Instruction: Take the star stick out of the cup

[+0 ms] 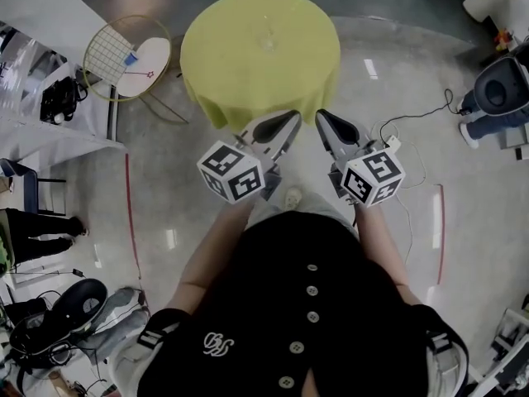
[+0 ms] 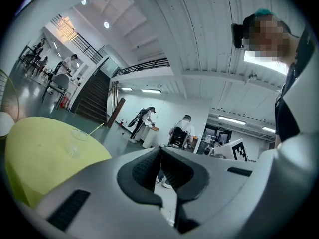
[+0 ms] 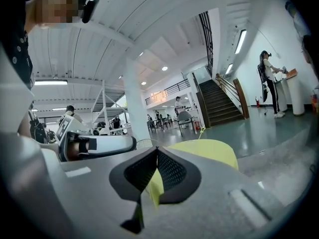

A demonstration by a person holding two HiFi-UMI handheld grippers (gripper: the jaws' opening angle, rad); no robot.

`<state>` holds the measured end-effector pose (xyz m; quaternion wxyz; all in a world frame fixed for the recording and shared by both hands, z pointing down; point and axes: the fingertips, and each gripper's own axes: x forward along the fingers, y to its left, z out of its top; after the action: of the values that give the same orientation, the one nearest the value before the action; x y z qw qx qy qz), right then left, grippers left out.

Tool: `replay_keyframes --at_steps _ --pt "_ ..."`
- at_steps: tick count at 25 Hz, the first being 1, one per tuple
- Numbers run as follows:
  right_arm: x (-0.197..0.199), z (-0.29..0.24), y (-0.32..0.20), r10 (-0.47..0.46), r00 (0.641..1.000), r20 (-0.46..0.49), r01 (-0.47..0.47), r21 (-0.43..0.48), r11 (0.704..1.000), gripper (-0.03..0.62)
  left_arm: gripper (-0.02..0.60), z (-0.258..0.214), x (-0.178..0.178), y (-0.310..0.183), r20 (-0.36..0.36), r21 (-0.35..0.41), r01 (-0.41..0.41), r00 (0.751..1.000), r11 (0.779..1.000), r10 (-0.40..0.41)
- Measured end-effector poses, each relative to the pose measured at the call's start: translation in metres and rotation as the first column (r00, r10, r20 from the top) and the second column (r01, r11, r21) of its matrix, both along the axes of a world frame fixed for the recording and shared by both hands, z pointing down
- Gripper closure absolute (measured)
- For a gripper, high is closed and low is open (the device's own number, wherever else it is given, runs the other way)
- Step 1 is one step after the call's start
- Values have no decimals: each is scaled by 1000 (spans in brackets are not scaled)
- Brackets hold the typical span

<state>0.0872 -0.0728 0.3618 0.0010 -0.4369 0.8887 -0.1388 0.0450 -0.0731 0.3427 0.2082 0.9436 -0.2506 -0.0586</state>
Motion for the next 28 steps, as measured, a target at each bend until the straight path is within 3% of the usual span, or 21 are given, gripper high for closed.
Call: replay_keyframes --at_steps 11,18,28 --pt "12 14 -32 -38 999 -8 37 -38 999 591 569 4 22 -36 -24 -32 14 1000 999 -15" --pt "4 21 -49 -44 999 -26 42 -48 998 591 569 11 17 -57 -23 -49 8 1000 999 -9" --pt "6 26 -100 20 1000 -4 -21 -69 997 590 569 13 13 -109 -5 -47 -25 1000 999 25"
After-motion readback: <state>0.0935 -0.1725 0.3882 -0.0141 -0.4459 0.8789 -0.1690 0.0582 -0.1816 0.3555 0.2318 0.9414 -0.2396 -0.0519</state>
